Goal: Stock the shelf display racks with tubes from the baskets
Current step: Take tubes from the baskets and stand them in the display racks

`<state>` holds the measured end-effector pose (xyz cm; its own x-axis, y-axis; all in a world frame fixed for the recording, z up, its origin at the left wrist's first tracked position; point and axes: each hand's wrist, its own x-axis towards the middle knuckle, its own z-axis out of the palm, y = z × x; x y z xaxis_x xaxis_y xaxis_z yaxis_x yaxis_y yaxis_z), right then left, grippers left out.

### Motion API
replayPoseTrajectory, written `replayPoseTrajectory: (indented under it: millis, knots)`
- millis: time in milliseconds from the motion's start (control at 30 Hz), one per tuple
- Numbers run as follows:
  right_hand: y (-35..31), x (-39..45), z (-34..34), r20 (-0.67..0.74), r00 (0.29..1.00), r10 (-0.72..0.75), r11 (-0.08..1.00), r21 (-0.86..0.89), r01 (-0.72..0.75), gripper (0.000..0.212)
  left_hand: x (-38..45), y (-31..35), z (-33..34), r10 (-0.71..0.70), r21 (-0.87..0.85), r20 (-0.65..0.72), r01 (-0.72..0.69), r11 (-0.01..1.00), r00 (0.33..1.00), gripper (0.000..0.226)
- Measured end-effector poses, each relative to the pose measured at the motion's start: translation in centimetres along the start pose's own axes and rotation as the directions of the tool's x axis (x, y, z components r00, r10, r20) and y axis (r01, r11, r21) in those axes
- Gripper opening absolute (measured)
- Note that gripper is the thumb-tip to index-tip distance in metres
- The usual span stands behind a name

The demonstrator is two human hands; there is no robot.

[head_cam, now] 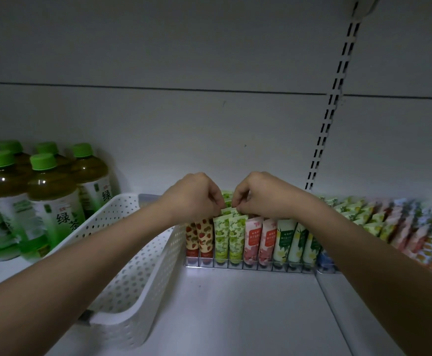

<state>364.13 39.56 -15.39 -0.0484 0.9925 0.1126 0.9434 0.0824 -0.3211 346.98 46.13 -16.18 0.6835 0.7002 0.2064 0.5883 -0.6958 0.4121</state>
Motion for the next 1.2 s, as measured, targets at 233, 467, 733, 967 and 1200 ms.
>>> replayPoseTrajectory:
  millis: [233, 467, 733, 967, 1200]
  knots:
    - [0.0, -0.1, -0.2, 0.011, 1.000, 0.002, 1.000, -0.002, -0.002, 0.010, -0.1, 0.1, 0.4, 0.006, -0.004, -0.023, -0.006, 1.000, 1.000, 0.015]
    - [0.9, 0.7, -1.1, -0.133, 0.991, 0.010, 0.996, 0.093, 0.002, 0.011, 0.6, -0.5, -0.5, 0.002, -0.040, -0.123, -0.007, 0.999, 0.992, 0.015]
    - [0.9, 1.8, -0.7, -0.009, 0.999, -0.043, 0.997, -0.068, 0.042, 0.011, 1.9, -0.5, -0.1, 0.025, 0.018, -0.052, -0.024, 1.000, 0.998, 0.015]
    - [1.1, 2.1, -0.6, -0.023, 0.999, -0.034, 0.993, -0.110, 0.031, 0.007, 2.4, -0.9, 0.2, 0.020, 0.022, -0.019, -0.020, 1.000, 1.000, 0.013]
    - [0.9, 2.5, -0.5, -0.025, 1.000, 0.014, 0.990, -0.137, -0.017, 0.003, 2.5, -0.9, 0.0, 0.016, 0.015, 0.012, -0.016, 1.000, 1.000, 0.013]
